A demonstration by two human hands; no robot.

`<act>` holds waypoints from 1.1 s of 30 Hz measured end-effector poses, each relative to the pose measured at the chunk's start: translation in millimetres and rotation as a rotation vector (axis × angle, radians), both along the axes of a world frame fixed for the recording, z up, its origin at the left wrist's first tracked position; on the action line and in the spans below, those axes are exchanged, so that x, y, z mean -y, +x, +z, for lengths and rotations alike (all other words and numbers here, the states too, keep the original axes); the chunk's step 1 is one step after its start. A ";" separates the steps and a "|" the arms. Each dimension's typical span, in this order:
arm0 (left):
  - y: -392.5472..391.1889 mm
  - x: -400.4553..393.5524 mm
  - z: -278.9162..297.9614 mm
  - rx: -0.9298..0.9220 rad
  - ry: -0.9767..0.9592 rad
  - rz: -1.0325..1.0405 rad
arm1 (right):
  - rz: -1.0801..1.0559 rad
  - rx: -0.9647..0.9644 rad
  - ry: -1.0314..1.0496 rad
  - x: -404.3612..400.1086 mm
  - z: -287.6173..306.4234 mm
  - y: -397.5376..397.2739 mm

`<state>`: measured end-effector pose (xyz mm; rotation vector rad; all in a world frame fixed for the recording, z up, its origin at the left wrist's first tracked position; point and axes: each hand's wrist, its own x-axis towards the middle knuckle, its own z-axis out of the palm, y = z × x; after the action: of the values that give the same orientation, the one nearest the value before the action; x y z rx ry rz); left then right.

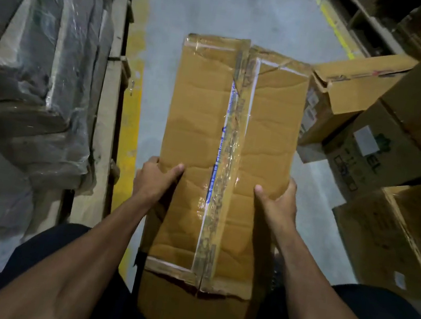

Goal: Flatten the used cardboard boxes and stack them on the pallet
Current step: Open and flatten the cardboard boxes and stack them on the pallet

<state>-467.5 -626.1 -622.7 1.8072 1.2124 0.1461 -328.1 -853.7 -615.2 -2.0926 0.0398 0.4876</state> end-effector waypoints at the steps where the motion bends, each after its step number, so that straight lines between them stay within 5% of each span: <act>1: -4.0 -1.2 -12.5 -0.008 -0.069 -0.038 | 0.045 -0.042 -0.010 -0.7 -7.4 1.1; 7: -37.5 24.5 -85.1 -0.314 -0.175 -0.181 | 0.270 -0.244 -0.412 17.0 -67.9 -28.3; 12: -29.8 21.5 -90.9 -0.385 -0.110 -0.179 | 0.241 -0.249 -0.418 11.1 -78.8 -20.2; 17: -27.5 24.8 -93.3 -0.251 -0.013 -0.244 | 0.164 -0.218 -0.357 2.8 -85.1 -13.3; 23: -5.7 37.5 -84.6 -0.350 0.487 -0.730 | 0.146 -0.205 -0.358 1.6 -93.3 -8.2; 30: 30.4 53.6 -85.1 -0.303 0.690 -1.363 | 0.164 -0.151 -0.460 -4.1 -98.7 -8.2; 33: 43.2 49.2 -87.0 -0.312 0.796 -1.470 | 0.180 -0.135 -0.490 -9.7 -99.4 -0.6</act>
<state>-424.4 -675.3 -709.7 3.0330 -0.3398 -0.5867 -328.6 -844.0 -714.6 -2.5517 0.0535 0.7912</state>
